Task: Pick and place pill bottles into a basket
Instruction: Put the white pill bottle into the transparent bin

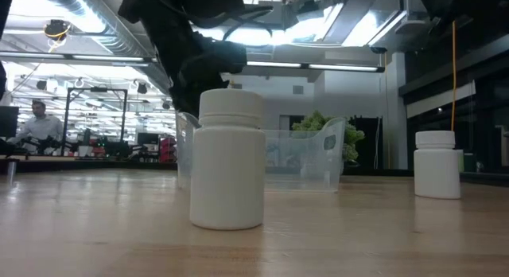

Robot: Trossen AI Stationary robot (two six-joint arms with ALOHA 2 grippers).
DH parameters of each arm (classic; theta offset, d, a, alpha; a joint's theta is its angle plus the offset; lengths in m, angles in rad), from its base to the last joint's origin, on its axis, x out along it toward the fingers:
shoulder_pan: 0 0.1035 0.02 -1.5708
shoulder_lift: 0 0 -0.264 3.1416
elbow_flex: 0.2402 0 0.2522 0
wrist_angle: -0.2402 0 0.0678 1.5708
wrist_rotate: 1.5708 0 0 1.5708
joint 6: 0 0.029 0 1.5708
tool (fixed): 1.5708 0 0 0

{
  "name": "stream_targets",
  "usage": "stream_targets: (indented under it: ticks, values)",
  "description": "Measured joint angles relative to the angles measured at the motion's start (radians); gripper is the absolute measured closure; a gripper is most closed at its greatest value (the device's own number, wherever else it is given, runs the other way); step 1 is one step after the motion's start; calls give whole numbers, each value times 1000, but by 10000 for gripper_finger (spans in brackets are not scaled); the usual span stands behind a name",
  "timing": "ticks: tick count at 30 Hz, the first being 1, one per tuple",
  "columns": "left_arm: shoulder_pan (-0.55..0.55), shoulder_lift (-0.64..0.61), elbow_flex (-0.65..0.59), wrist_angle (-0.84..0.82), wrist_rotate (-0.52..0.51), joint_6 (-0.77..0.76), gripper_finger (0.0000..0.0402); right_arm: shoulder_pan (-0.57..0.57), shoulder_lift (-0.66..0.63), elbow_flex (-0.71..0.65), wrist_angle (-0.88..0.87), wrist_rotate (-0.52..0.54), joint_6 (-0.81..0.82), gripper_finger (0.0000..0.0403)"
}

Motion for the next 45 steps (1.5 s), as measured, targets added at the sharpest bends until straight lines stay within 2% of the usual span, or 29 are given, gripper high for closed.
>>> stream_targets:
  ticks: [2, 6, 9, 13, 18, 22, 28, 31, 34, 38, 41, 45]
  values:
    - [5, -3, 0, 1, 6, -1, 197, 0, 0, 0, 0, 0, 0, 192]
    - [21, -4, 0, 1, 82, -13, 137, 0, 0, 0, -2, 0, 0, 192]
    - [25, -4, 0, 1, 86, -19, 102, 0, 0, 0, -4, 0, -1, 192]
    - [25, -4, 27, -7, 115, -25, 72, 0, 0, 0, -5, -8, -2, 192]
    - [21, -13, 116, -78, 113, -3, 54, 0, 0, 0, -17, -81, -8, 192]
    - [15, -19, 189, -242, 24, 46, 54, 0, 1, 0, -44, -113, 2, 192]
    - [15, -78, 267, -373, -125, 52, 55, 1, 1, 0, -17, -116, 24, 192]
    - [15, -130, 305, -376, -245, 53, 54, 1, 0, 0, 39, -116, -7, 192]
    - [15, -186, 340, -348, -409, 61, 55, 1, 0, 0, 108, -115, -82, 192]
    - [15, -274, 352, -222, -593, 129, 55, 1, 0, 6, 205, -84, -104, 192]
    - [15, -323, 354, -179, -663, 196, 55, 1, 0, 76, 71, -79, -129, 192]
    - [25, -349, 352, -185, -677, 188, 55, 1, 52, 289, -431, -125, -137, 192]
